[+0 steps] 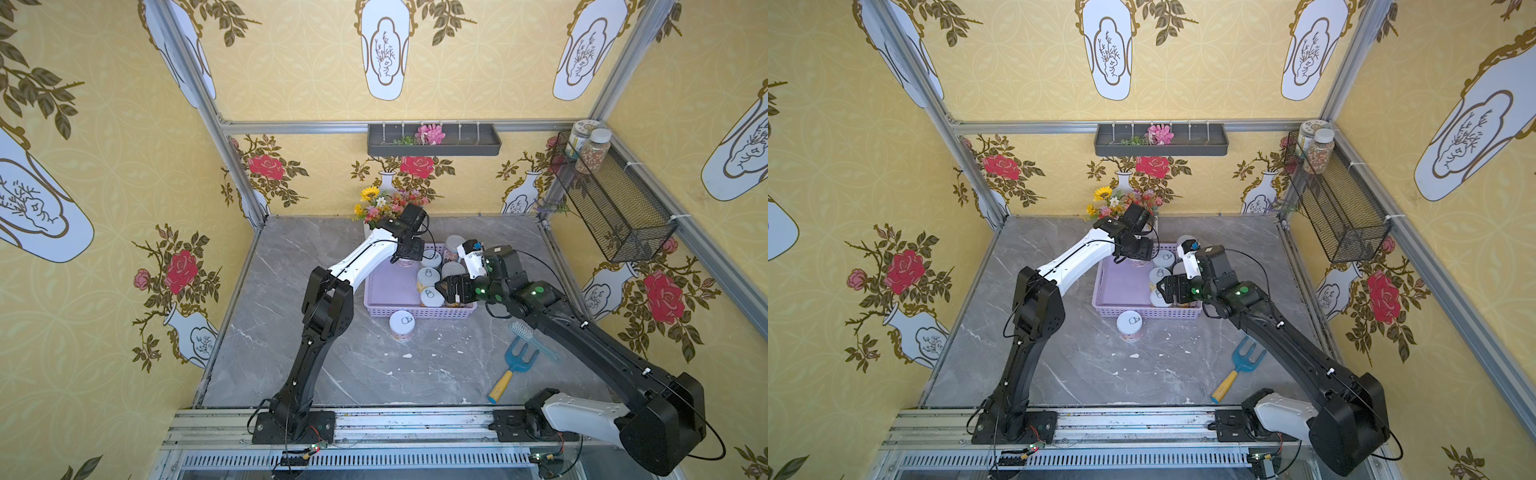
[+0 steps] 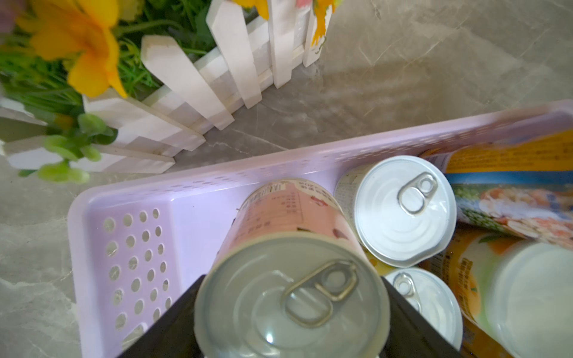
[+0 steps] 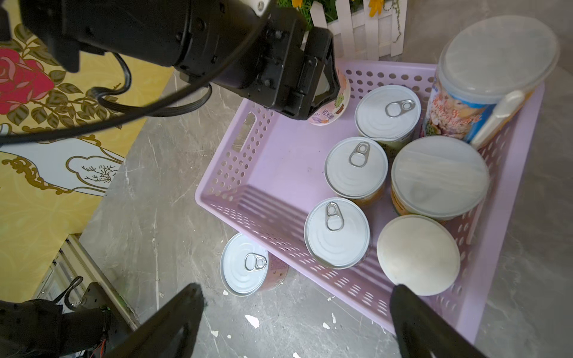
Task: Put the canned food in the basket
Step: Place the canned food in the basket.
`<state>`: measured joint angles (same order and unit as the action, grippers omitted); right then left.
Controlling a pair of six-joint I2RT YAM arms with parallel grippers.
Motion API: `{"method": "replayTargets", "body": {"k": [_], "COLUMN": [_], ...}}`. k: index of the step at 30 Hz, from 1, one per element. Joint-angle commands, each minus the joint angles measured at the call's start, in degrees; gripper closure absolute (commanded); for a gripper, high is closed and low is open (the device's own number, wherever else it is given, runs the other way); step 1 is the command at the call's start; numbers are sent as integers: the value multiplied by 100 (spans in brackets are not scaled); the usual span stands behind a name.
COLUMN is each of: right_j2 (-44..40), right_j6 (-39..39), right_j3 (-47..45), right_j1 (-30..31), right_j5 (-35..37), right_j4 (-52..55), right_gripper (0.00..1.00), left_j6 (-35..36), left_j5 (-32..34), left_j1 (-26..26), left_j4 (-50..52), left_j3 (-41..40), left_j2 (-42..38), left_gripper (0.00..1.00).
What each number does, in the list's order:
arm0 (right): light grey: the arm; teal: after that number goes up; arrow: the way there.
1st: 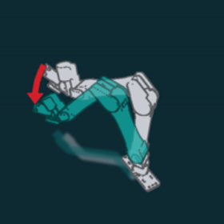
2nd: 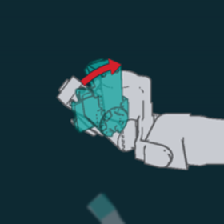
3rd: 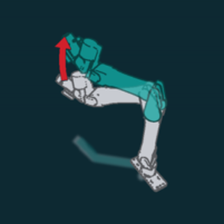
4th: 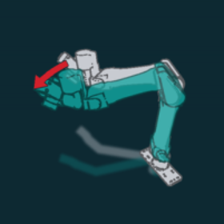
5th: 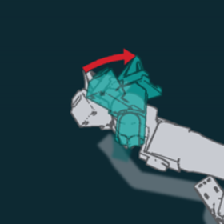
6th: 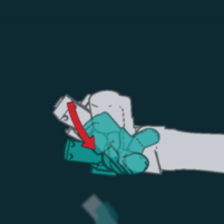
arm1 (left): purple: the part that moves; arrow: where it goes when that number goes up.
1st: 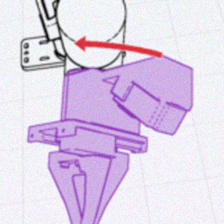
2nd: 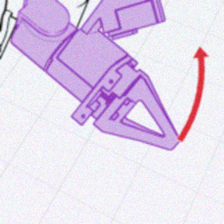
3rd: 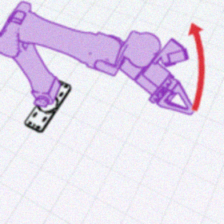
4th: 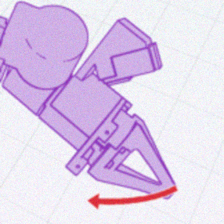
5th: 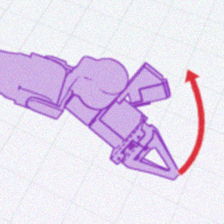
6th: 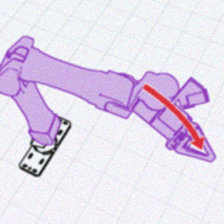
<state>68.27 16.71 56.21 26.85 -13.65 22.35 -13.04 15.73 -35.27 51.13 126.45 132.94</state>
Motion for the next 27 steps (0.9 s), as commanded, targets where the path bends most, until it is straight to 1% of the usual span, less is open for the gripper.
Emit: {"method": "replayTargets", "body": {"k": [1, 13, 27], "right_j2": [-50, -204, -393], "right_j6": [54, 103, 291], "right_j3": [19, -36, -373], "right_j1": [0, -6, 5], "right_j5": [180, 202, 60], "right_j4": [-184, 82, 100], "right_gripper": [3, 3, 3], "left_j6": [72, 3, -35], "left_j5": [32, -215, -289], "left_j1": [15, 37, 46], "left_j4": [-60, -92, -117], "left_j3": [140, 386, 543], "left_j2": [171, 627, 964], "left_gripper": [24, 24, 24]}}
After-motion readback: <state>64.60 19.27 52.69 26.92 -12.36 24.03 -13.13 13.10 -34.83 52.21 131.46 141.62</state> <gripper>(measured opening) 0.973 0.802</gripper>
